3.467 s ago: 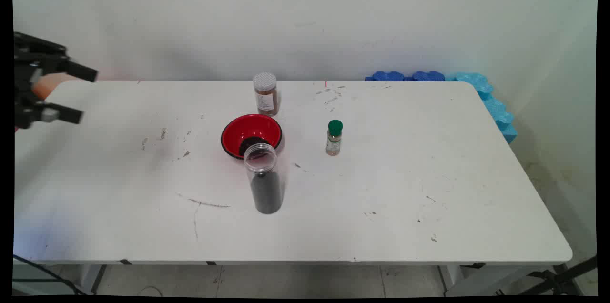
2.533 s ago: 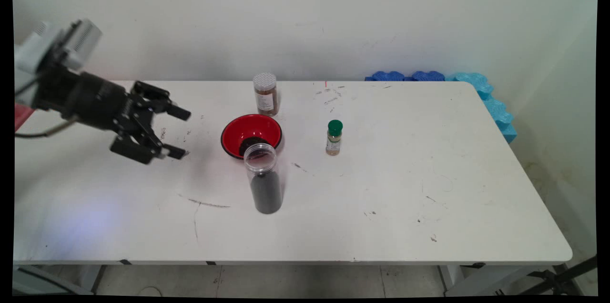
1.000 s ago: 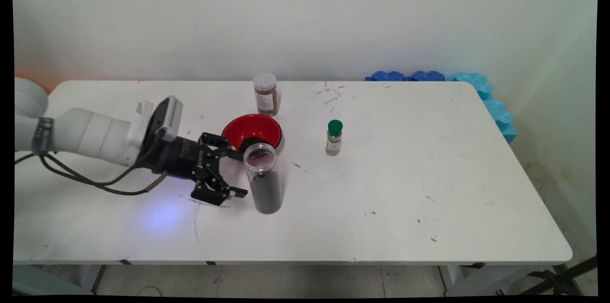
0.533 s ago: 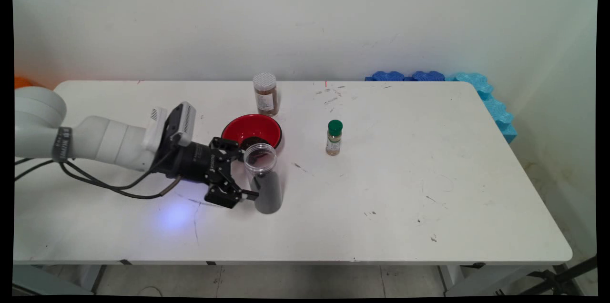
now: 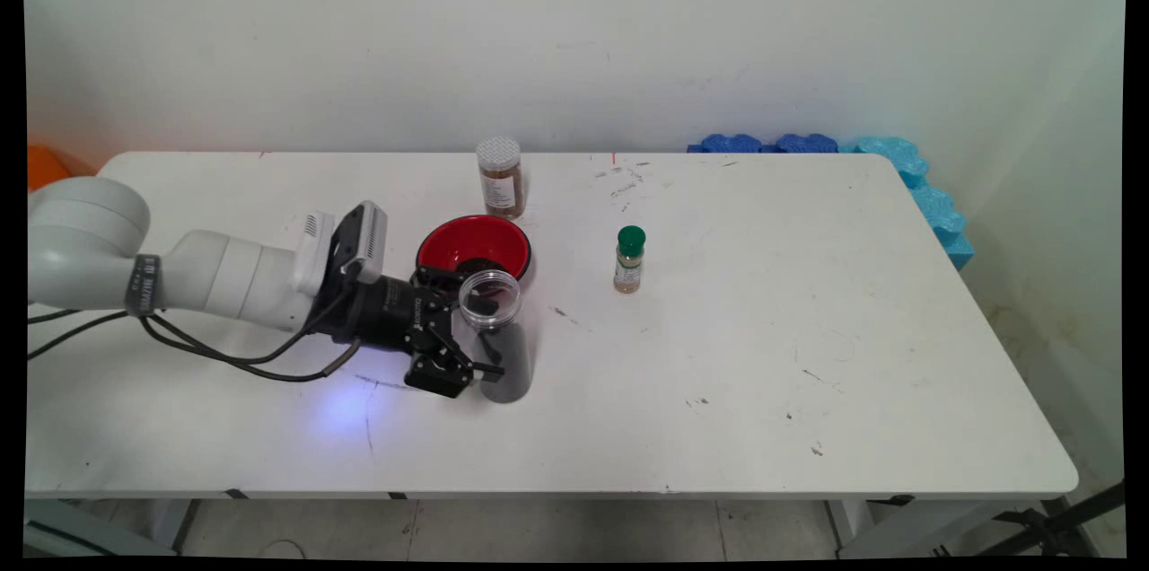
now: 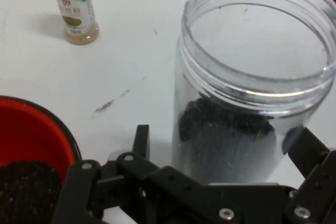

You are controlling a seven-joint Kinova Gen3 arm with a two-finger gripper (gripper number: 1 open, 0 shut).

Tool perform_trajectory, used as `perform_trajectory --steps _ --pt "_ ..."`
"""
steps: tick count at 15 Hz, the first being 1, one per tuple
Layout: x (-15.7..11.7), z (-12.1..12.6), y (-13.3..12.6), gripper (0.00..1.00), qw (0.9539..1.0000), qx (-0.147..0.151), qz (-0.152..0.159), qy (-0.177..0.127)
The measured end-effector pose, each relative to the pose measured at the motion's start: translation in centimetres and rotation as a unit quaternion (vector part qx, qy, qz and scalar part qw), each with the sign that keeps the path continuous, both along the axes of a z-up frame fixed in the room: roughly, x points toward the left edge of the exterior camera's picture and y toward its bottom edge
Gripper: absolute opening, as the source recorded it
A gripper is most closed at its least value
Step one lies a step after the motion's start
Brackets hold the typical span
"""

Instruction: Pick up the black seasoning powder from the table, then pour the black seasoning powder in the red bowl

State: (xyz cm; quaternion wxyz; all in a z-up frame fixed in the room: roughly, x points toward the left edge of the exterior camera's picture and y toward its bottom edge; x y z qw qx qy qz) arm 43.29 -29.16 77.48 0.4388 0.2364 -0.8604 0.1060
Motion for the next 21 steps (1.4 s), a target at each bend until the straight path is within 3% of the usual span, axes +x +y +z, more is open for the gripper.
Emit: perform_trajectory --steps 3,4,11,16,21 --pt "-0.4 -0.3 -0.2 1.0 1.0 -0.003 0.0 0.001" --pt "-0.5 -0.3 -0.3 0.0 1.0 -0.004 0.0 0.002" --pt "-0.6 0.6 -0.3 0.0 1.0 0.003 0.003 0.008" --pt "0.0 3.8 -0.5 0.0 0.9986 0.042 0.027 0.02" --pt "0.7 7.0 -0.5 0.0 0.9942 0.092 0.047 0.029"
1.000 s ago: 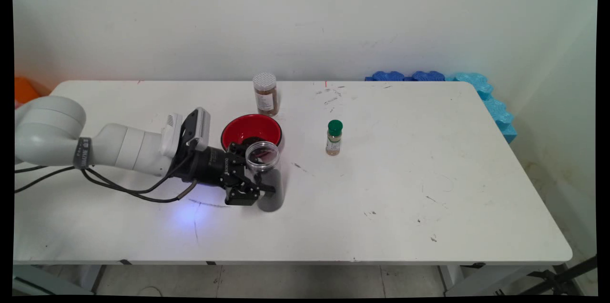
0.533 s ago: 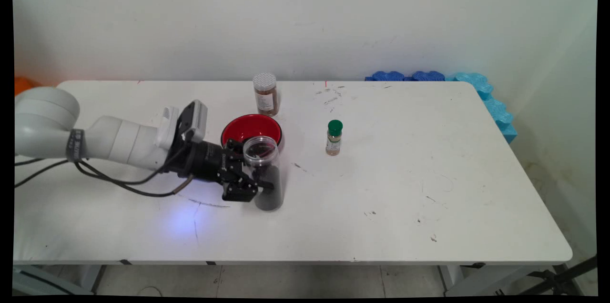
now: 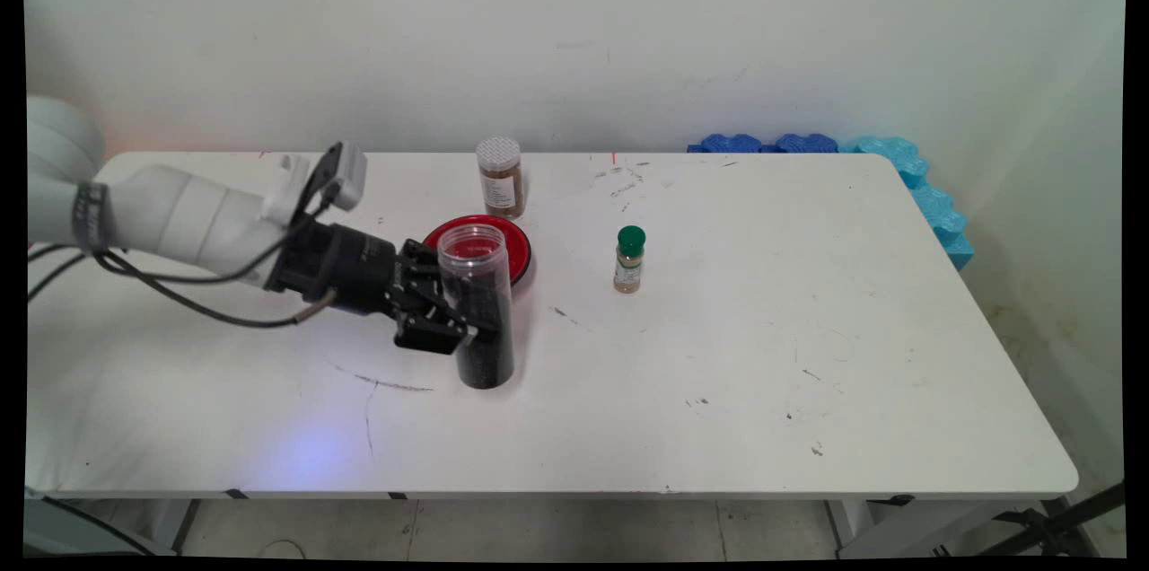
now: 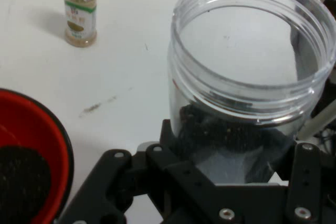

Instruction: Pour the black seasoning powder in the red bowl

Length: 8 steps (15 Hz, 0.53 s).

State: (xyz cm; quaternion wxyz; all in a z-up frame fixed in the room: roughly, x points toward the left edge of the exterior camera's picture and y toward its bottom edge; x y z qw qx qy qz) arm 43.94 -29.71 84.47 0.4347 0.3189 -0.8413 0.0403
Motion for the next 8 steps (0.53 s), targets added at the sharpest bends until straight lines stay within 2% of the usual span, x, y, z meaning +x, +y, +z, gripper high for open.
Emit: perform_trajectory --steps 5,8 --pt "0.9 2.0 -0.4 0.0 0.9988 0.045 0.02 0.009" --pt "1.8 3.3 -0.9 0.0 0.9945 0.092 0.046 0.018"
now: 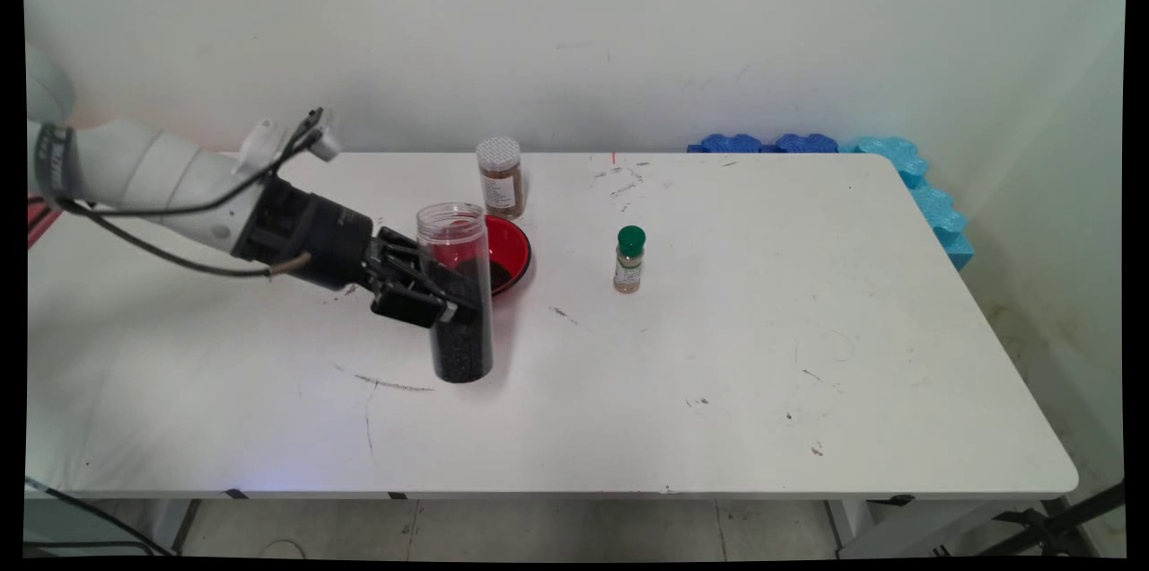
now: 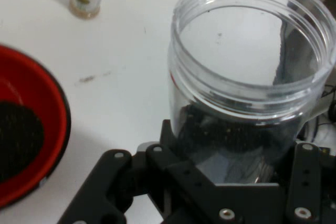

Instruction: Pour the black seasoning powder in the red bowl

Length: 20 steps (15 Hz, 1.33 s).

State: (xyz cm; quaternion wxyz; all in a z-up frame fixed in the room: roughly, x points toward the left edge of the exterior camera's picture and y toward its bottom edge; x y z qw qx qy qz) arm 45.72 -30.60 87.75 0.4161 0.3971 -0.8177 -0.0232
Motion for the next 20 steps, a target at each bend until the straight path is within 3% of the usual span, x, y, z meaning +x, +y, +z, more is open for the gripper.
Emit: perform_trajectory --steps 5,9,13,18,20 --pt "1.1 1.3 -0.6 0.0 0.995 0.083 0.054 0.009" --pt "1.5 1.7 -1.3 0.0 0.9866 0.132 0.095 0.017" --pt "1.5 2.0 -2.3 0.0 0.9751 0.177 0.131 0.024" --pt "0.6 2.1 -4.0 0.0 0.9564 0.236 0.169 0.028" --pt "-0.1 2.2 -4.8 0.0 0.947 0.263 0.182 0.029"
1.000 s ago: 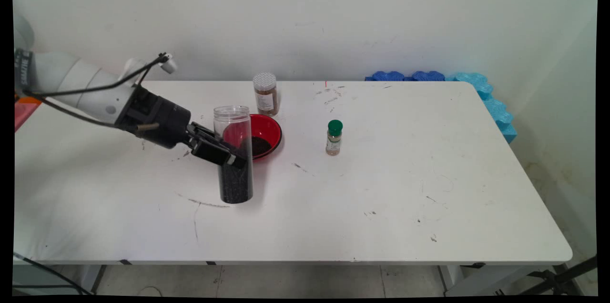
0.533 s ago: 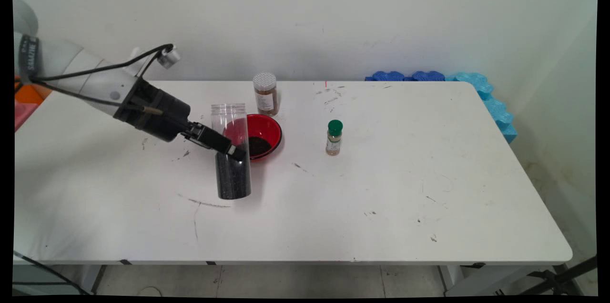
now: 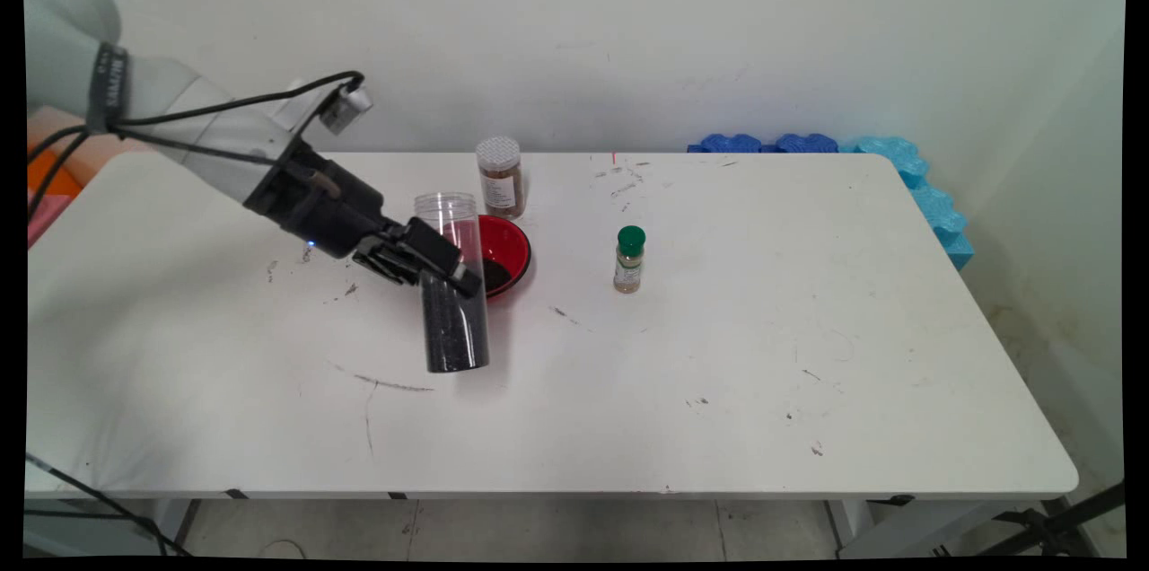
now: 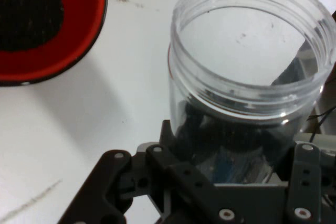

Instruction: Pour the black seasoning powder in the red bowl

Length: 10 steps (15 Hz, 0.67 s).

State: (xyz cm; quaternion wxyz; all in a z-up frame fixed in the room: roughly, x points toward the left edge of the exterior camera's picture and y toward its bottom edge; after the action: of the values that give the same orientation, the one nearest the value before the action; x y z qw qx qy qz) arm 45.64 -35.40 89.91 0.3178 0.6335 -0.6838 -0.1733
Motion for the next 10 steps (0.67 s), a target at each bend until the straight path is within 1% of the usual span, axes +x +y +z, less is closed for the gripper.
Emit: perform_trajectory --steps 2,3,5,7,10 --pt "-0.6 0.0 -0.8 0.0 0.9996 0.026 0.013 0.003" --pt "-0.8 0.0 -1.0 0.0 0.9993 0.034 0.017 0.003" --pt "-1.3 -0.1 -1.8 0.0 0.9977 0.06 0.03 0.005" --pt "-1.8 -0.1 -2.5 0.0 0.9955 0.084 0.044 0.007" --pt "-2.4 -0.1 -3.7 0.0 0.9905 0.12 0.066 0.009"
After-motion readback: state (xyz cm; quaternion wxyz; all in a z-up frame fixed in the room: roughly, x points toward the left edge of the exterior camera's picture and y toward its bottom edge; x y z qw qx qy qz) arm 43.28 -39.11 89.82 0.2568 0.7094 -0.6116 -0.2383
